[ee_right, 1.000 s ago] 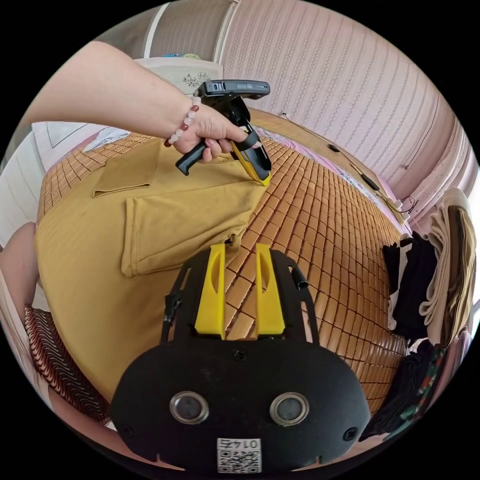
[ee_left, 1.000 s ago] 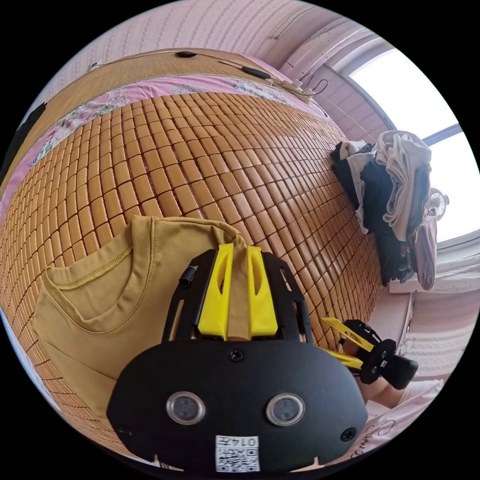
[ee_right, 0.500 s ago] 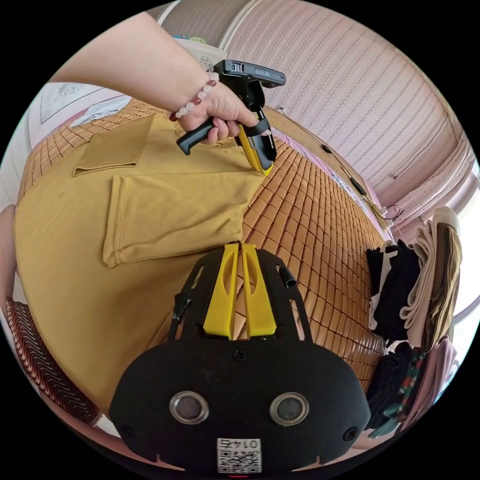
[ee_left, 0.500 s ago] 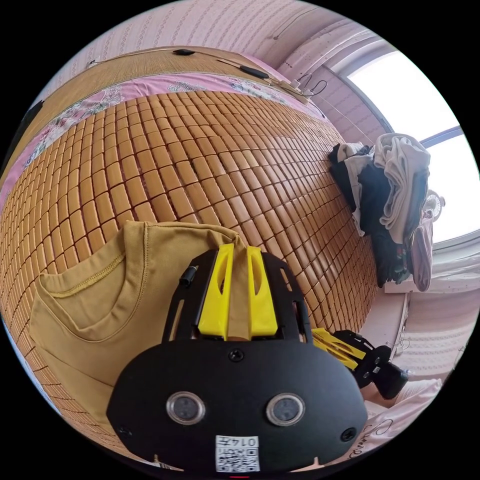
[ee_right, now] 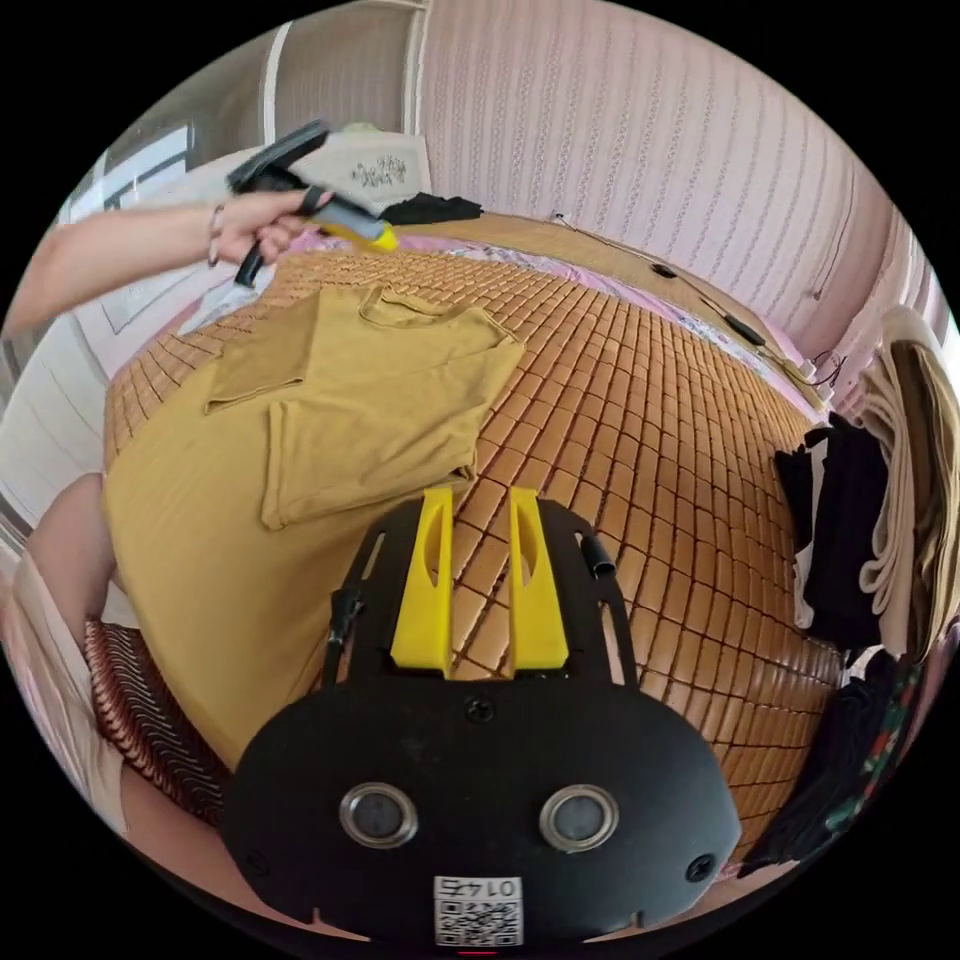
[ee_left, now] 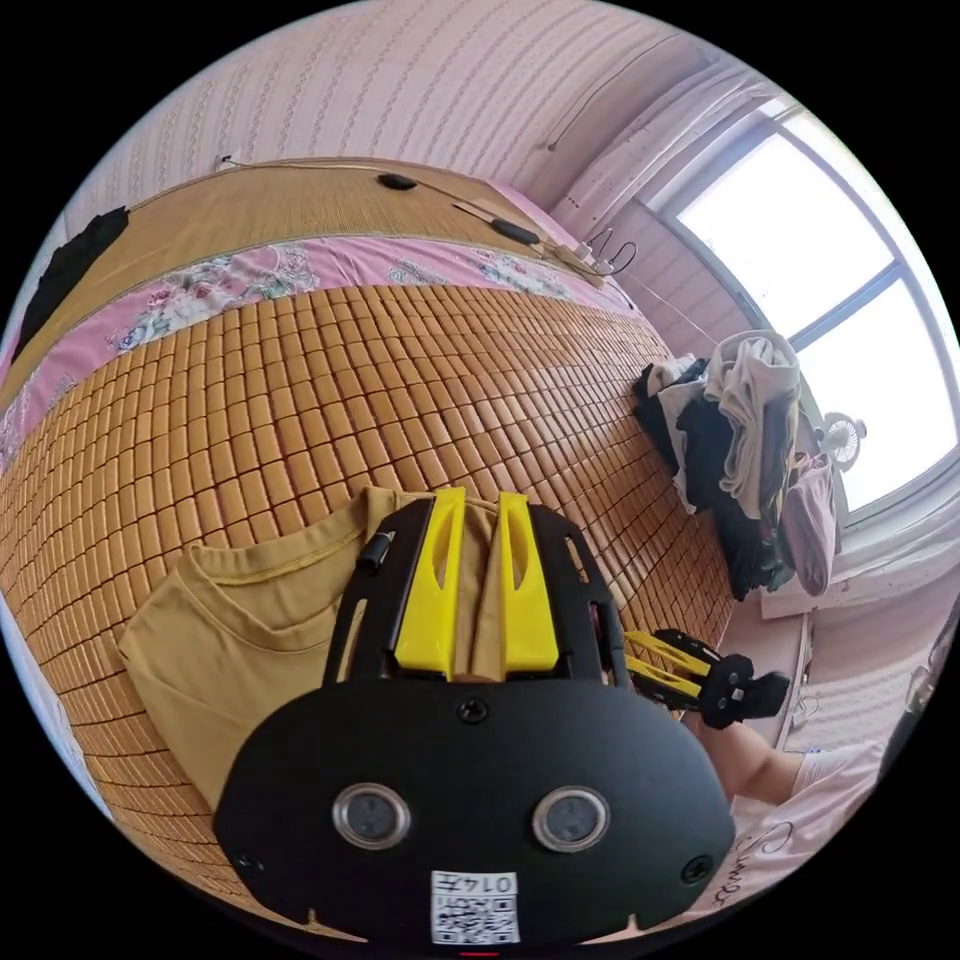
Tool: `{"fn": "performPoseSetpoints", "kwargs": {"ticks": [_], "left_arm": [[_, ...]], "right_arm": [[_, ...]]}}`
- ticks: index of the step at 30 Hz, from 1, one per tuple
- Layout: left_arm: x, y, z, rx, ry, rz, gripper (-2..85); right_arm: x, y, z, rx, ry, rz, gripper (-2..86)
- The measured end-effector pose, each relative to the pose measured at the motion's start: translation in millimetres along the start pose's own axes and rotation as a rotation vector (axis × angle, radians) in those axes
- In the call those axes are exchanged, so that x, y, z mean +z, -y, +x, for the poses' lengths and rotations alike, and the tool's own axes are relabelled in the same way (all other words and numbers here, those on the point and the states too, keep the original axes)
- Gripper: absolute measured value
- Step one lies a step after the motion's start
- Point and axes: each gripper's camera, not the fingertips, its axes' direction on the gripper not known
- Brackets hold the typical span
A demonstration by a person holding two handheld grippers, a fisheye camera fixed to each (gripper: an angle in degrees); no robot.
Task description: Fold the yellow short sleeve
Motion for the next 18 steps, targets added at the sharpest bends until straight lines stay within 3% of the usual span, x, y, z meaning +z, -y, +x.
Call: {"fn": "performPoseSetpoints", "kwargs": {"ticks": [6, 11, 18], "left_arm": [[-90, -112, -101, -0.084, 0.245, -0.017, 6.7], [-124, -166, -165, -0.251, 0.19, 0.067, 8.0], [-123, -166, -194, -0.211, 0.133, 0.102, 9.5]], "right_arm": [[-3, 37, 45, 0.196, 0.046, 0.125, 7.0], [48, 108, 74, 0.247, 0.163, 0.015, 9.3], [90, 155, 81, 0.248, 0.132, -0.102, 10.5]]}}
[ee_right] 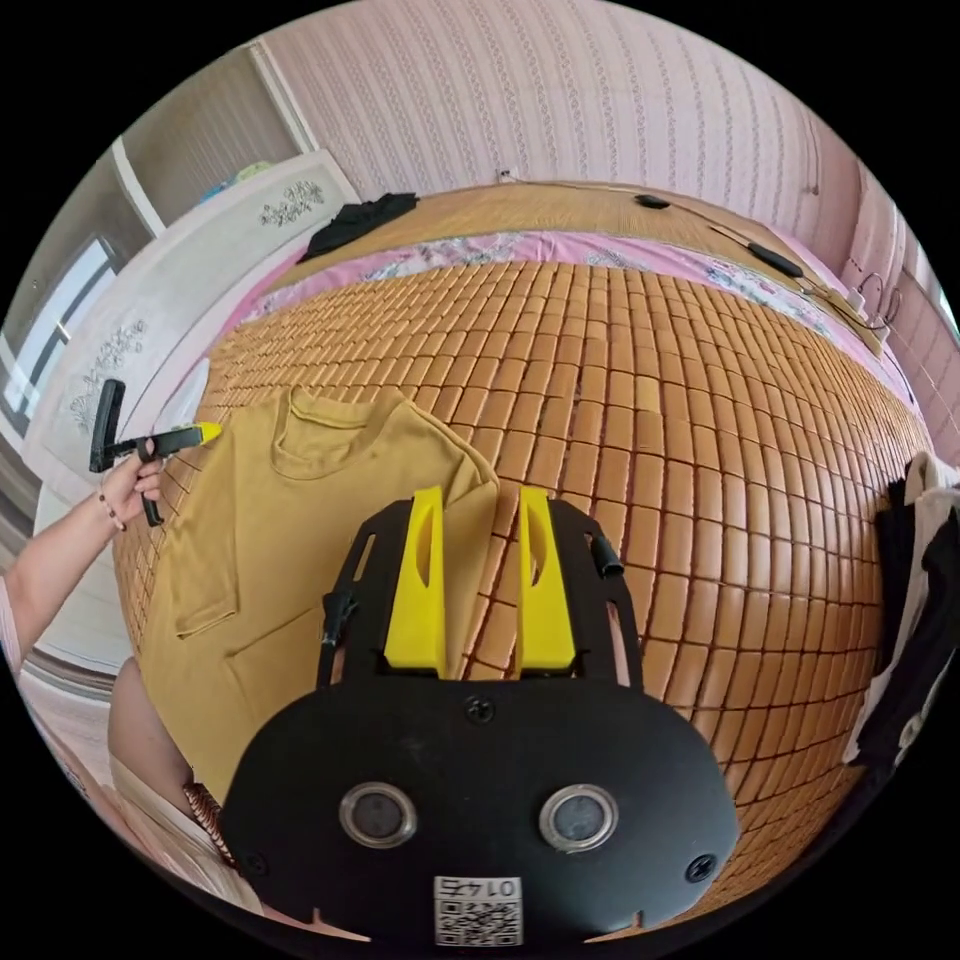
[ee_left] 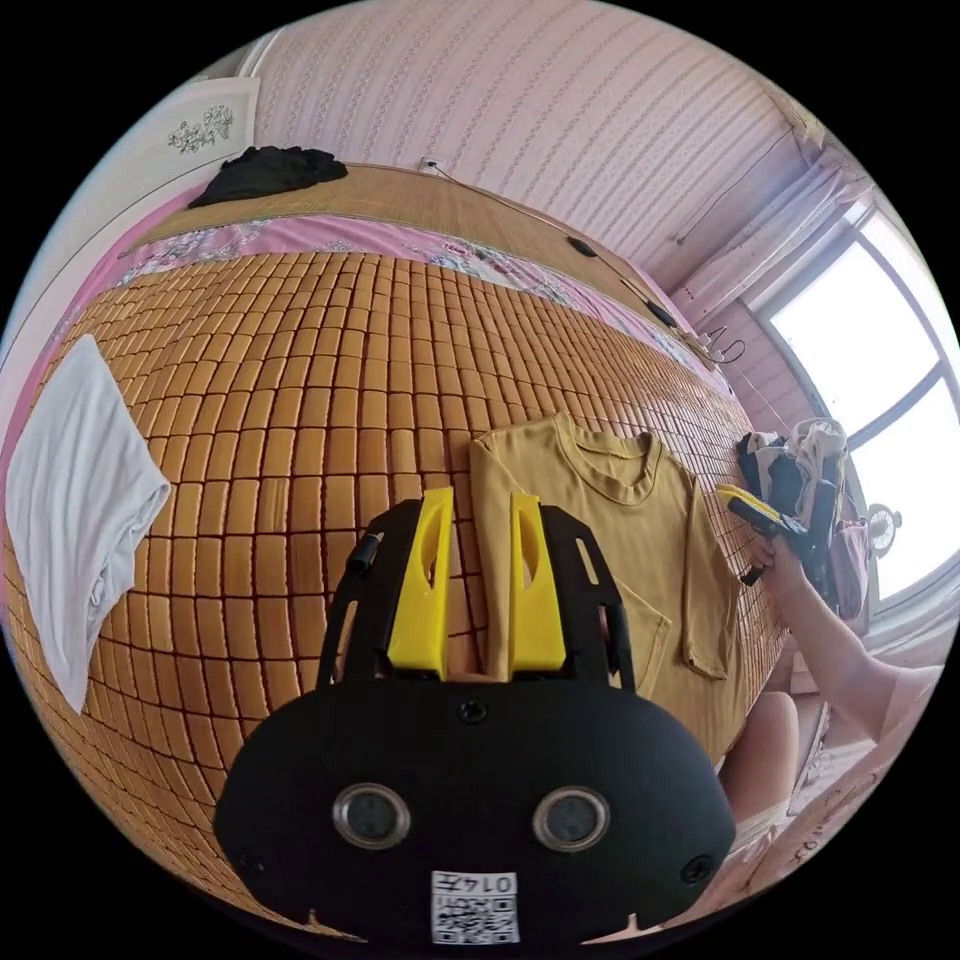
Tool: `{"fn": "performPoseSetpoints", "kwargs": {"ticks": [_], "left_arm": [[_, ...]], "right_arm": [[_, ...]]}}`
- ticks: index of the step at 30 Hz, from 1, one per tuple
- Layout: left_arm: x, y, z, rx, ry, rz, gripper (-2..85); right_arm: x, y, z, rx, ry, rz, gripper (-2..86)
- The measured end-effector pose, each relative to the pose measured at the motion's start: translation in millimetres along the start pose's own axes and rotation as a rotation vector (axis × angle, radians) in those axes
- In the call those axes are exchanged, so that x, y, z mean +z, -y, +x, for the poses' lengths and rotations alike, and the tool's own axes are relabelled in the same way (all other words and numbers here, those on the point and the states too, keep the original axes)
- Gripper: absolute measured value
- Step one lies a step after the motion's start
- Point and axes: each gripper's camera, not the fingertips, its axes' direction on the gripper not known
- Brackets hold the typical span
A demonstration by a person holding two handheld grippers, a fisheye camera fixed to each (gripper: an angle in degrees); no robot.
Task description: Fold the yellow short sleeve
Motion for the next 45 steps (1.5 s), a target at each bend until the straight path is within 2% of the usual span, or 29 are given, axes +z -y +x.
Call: {"fn": "performPoseSetpoints", "kwargs": {"ticks": [4, 7, 13, 17, 23, 27, 31, 35, 38, 43, 45], "left_arm": [[2, 2, -5, 0.037, -0.069, -0.051, 4.5], [1, -1, -6, 0.073, -0.092, -0.12, 0.2], [-31, 0, -19, -0.027, -0.048, -0.008, -0.9], [-51, 6, -18, -0.082, -0.073, 0.065, -1.0], [-105, -8, 11, 0.042, -0.119, 0.118, -0.9], [-162, -65, 43, 0.236, -0.127, 0.085, -0.9], [-205, -169, 69, 0.34, -0.12, -0.001, -0.8], [-200, -260, 69, 0.292, -0.104, -0.08, -0.6], [-175, -312, 60, 0.157, -0.125, -0.153, -0.3], [-172, -343, 71, 0.149, -0.051, -0.14, 3.3], [-174, -343, 74, 0.131, -0.042, -0.191, 4.5]], "right_arm": [[3, 13, -15, -0.098, -0.017, -0.027, 2.5], [2, 25, -13, -0.111, -0.064, -0.055, 1.0], [-26, 54, 13, -0.002, -0.052, 0.024, 0.8], [-50, 71, 5, -0.038, -0.089, 0.06, 0.8], [-113, 37, -22, -0.136, -0.008, 0.137, 0.8], [-162, -24, -45, -0.203, 0.061, 0.159, 0.8], [-171, -121, -70, -0.19, 0.121, 0.048, 0.8], [-116, -193, -81, -0.055, 0.123, -0.152, 0.8], [-108, -211, -97, -0.056, 0.058, -0.169, 1.0], [-110, -220, -100, -0.026, 0.05, -0.203, 1.5], [-119, -221, -101, -0.022, 0.027, -0.182, 2.1]]}}
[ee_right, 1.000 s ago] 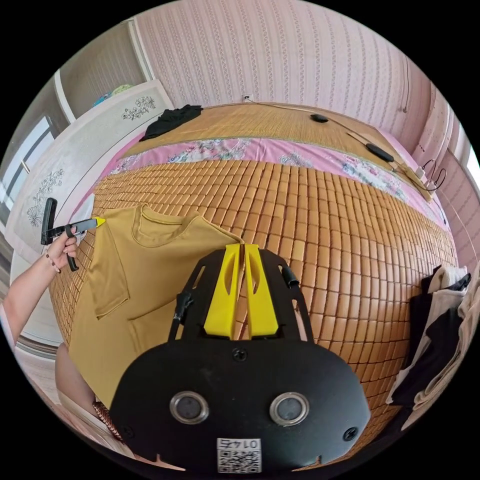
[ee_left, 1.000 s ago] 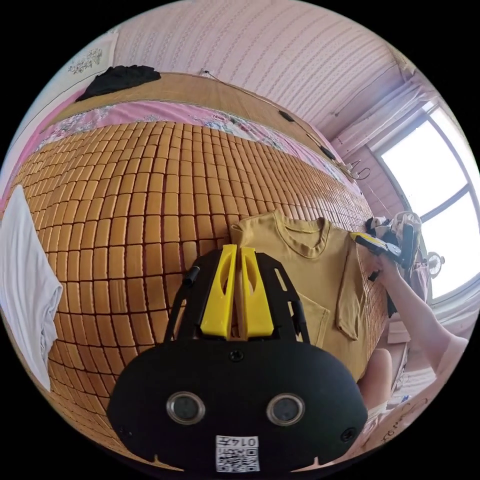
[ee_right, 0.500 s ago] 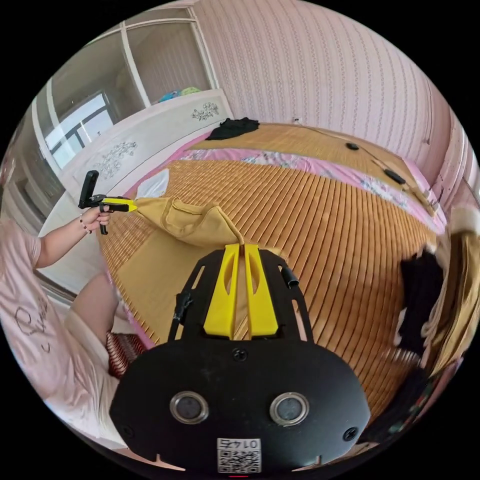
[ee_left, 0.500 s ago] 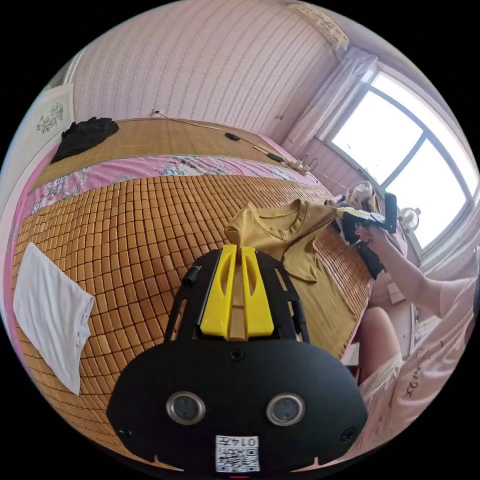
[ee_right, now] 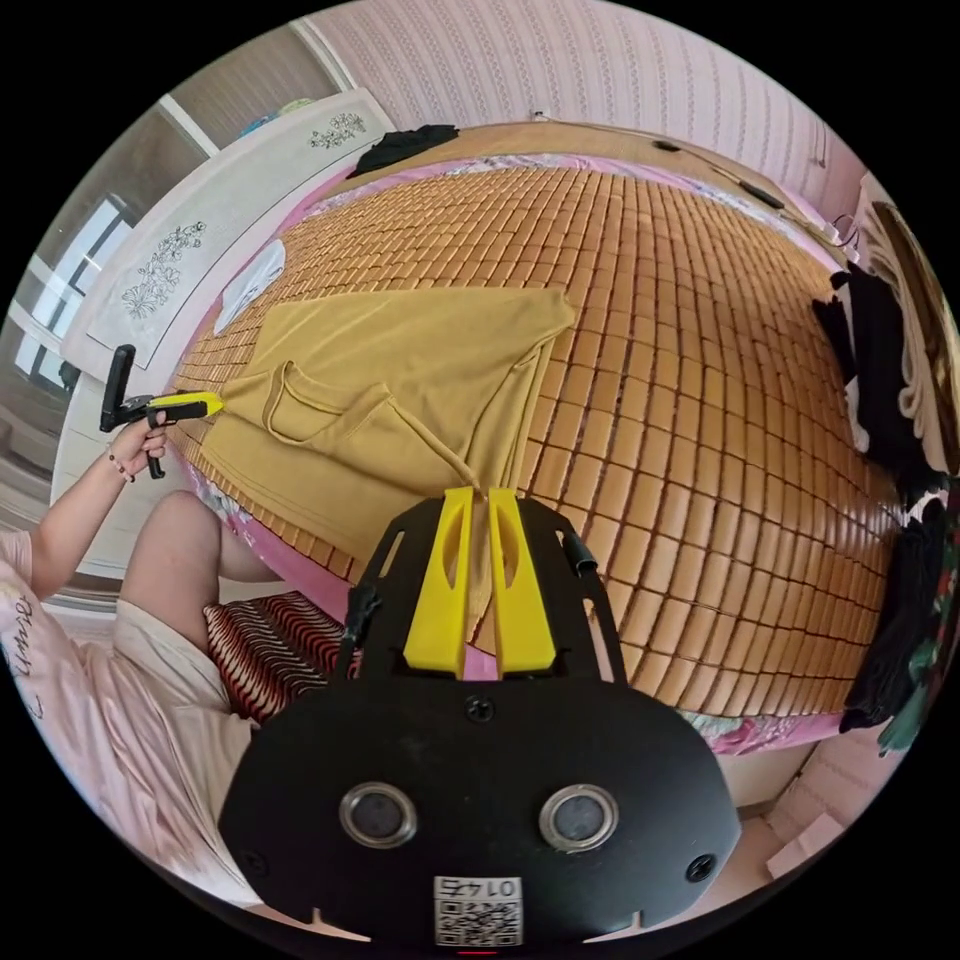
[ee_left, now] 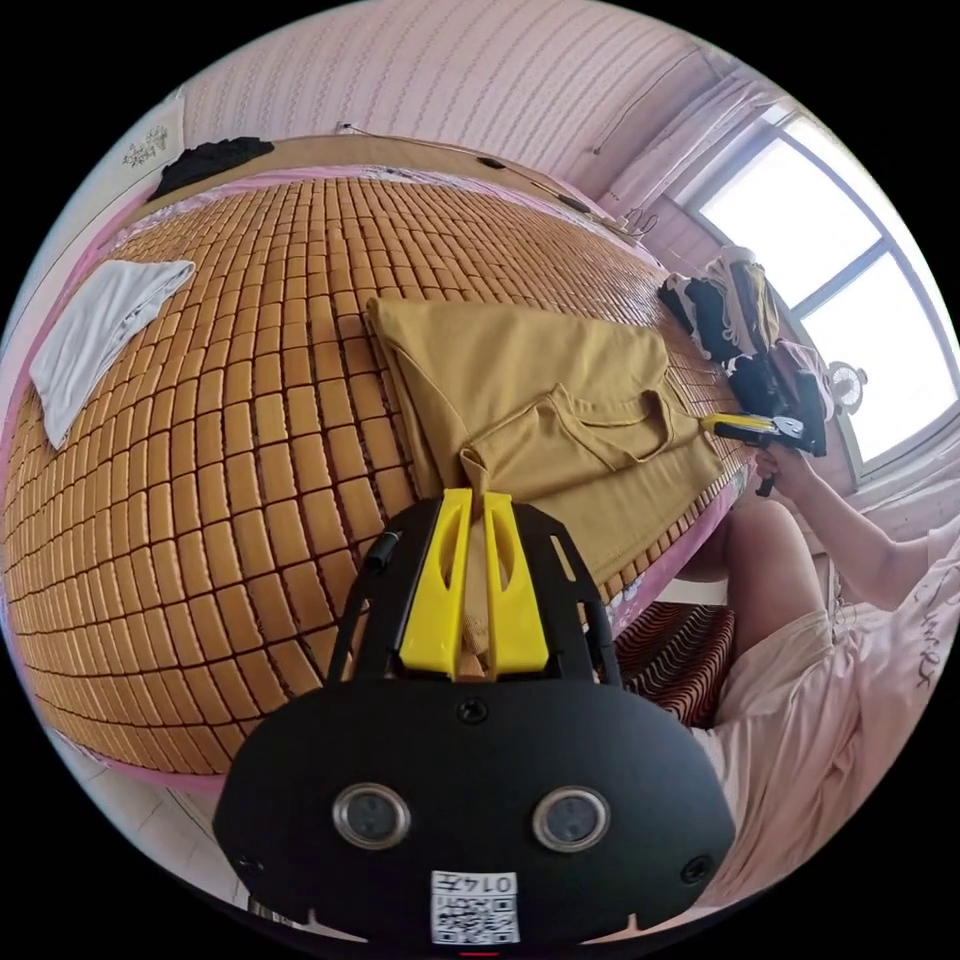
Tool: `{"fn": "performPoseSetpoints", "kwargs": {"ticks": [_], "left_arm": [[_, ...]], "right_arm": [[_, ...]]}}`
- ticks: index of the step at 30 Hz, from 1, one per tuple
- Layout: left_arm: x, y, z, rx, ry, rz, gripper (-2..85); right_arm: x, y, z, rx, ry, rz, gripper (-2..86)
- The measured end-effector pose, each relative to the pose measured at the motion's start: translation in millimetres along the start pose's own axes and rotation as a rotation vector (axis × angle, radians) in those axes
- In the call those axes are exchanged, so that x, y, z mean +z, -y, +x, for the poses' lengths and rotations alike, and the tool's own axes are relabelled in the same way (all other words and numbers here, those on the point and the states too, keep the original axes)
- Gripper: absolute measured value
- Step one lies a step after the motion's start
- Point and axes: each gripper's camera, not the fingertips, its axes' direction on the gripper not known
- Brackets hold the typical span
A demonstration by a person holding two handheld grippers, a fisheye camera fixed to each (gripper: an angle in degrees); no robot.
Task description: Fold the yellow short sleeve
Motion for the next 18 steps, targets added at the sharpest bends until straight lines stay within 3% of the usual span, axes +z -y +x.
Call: {"fn": "performPoseSetpoints", "kwargs": {"ticks": [4, 8, 13, 18], "left_arm": [[-33, -7, 18, 0.037, 0.13, -0.004, 4.6], [-56, -8, 48, 0.095, 0.129, 0.067, 4.3], [-3, 19, 106, 0.114, 0.081, 0.116, 7.0], [59, 26, 118, 0.06, 0.084, -0.048, 0.3]], "right_arm": [[-21, 8, -30, -0.104, -0.069, 0.073, 5.5], [-1, 36, -76, -0.197, 0.008, 0.097, 8.3], [56, 65, -102, -0.158, -0.039, -0.038, 7.3], [57, 60, -104, -0.136, -0.017, -0.019, 1.4]]}}
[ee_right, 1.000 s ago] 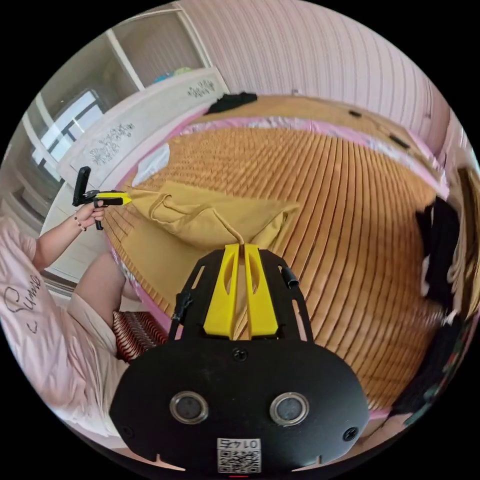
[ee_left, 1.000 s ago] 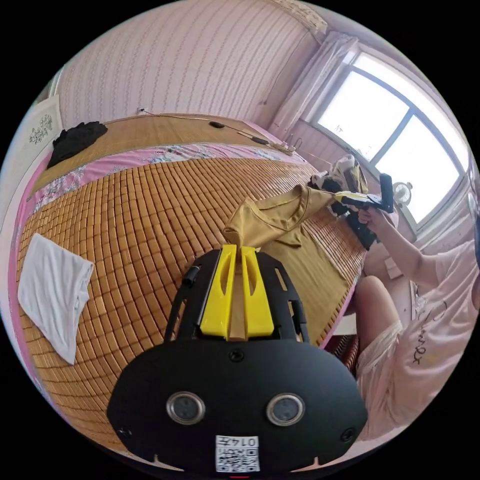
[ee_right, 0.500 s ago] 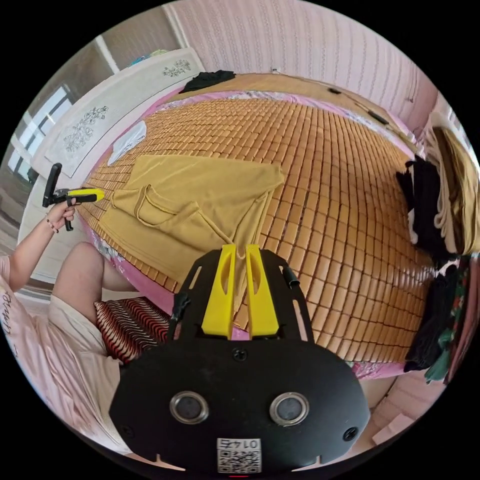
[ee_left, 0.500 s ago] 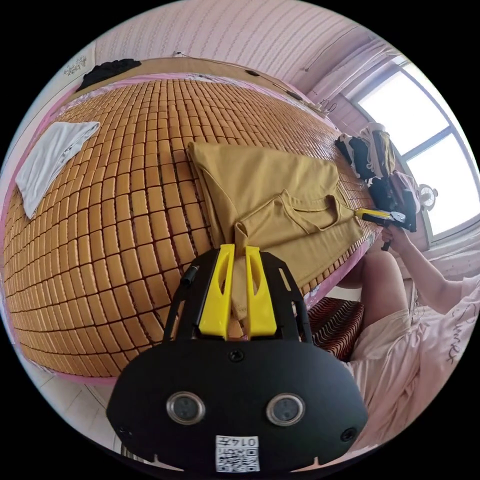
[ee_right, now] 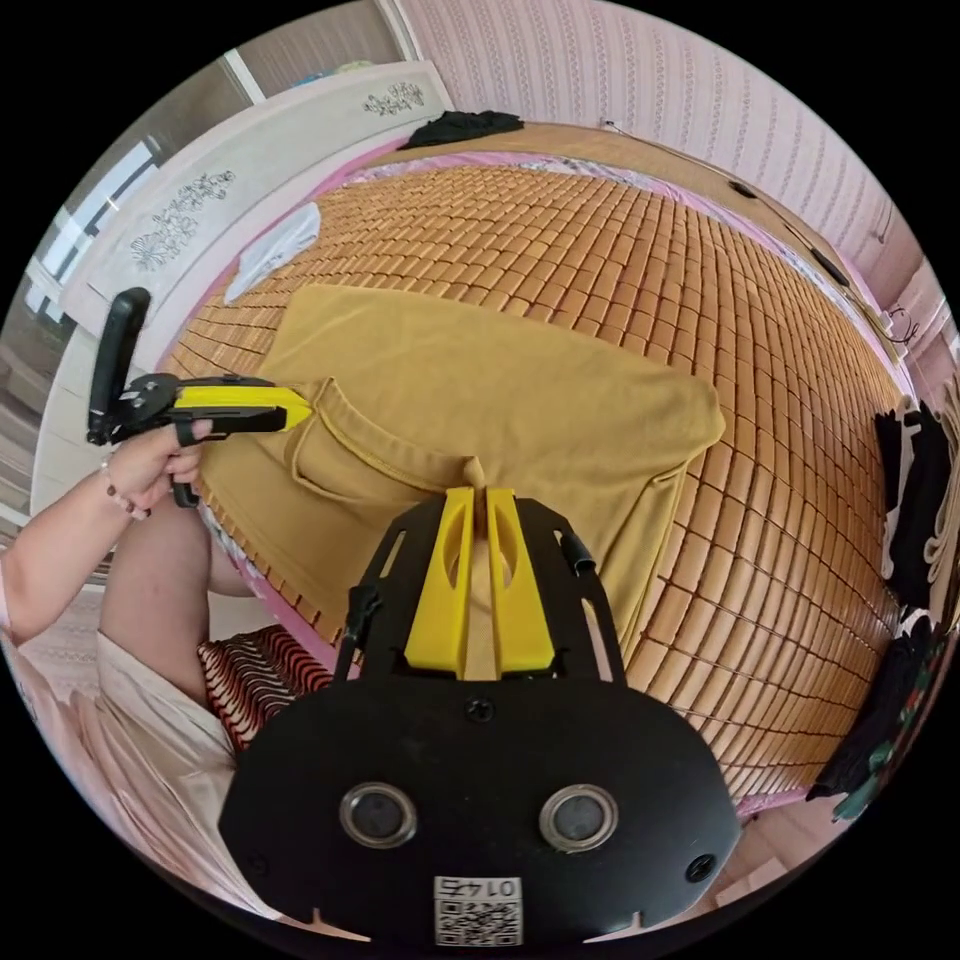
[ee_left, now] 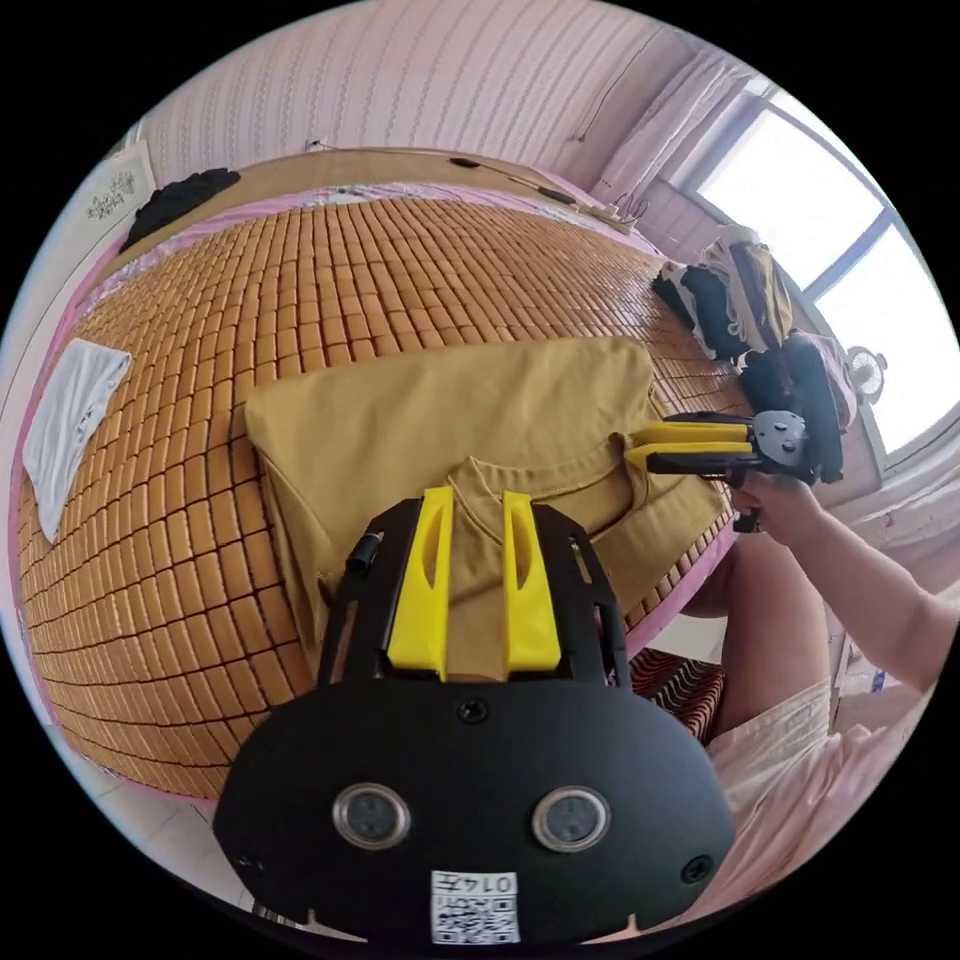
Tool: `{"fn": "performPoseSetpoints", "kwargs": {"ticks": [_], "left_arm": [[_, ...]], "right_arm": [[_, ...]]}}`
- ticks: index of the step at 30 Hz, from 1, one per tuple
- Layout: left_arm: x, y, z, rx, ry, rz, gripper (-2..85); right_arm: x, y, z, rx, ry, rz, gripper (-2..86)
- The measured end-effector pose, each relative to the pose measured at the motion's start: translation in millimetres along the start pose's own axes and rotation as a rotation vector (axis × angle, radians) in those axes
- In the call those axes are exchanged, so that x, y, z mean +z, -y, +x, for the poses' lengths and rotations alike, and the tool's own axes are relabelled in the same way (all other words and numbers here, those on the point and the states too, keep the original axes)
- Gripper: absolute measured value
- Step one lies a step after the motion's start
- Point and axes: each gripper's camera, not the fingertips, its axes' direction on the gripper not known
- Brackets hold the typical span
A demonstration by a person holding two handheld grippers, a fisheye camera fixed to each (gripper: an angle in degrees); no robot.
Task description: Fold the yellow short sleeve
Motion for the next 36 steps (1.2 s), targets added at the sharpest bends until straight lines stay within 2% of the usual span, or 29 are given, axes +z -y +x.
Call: {"fn": "performPoseSetpoints", "kwargs": {"ticks": [1, 5, 8, 13, 16, 21, 25, 29, 36], "left_arm": [[-2, -6, 1, 0.015, -0.007, 0.05, -0.3], [-12, -23, 2, 0.021, -0.025, 0.054, -0.9], [-35, -52, 10, 0.055, -0.079, 0.119, -1.0], [-43, -121, 32, 0.066, -0.159, 0.083, -1.0], [-39, -144, 41, 0.05, -0.12, 0.036, -0.9], [-40, -139, 70, 0.089, -0.085, 0.08, -0.8], [-16, -119, 99, 0.121, -0.077, 0.102, -0.7], [25, -119, 119, 0.14, -0.007, 0.001, -0.8], [5, -141, 150, 0.149, -0.045, 0.139, -0.9]], "right_arm": [[-7, -6, 0, -0.01, 0.038, 0.036, 1.1], [-34, -33, -10, -0.103, 0.154, 0.122, 0.9], [-43, -56, -26, -0.209, 0.205, 0.099, 1.9], [-33, -77, -44, -0.271, 0.123, -0.045, 3.5], [-33, -73, -52, -0.264, 0.102, -0.032, 5.0], [-20, -52, -77, -0.274, 0.086, -0.004, 4.8], [27, -42, -95, -0.306, 0.012, -0.192, 3.8], [23, -36, -104, -0.358, -0.022, -0.194, 4.9], [-6, 37, -97, -0.372, 0.011, -0.011, 0.2]]}}
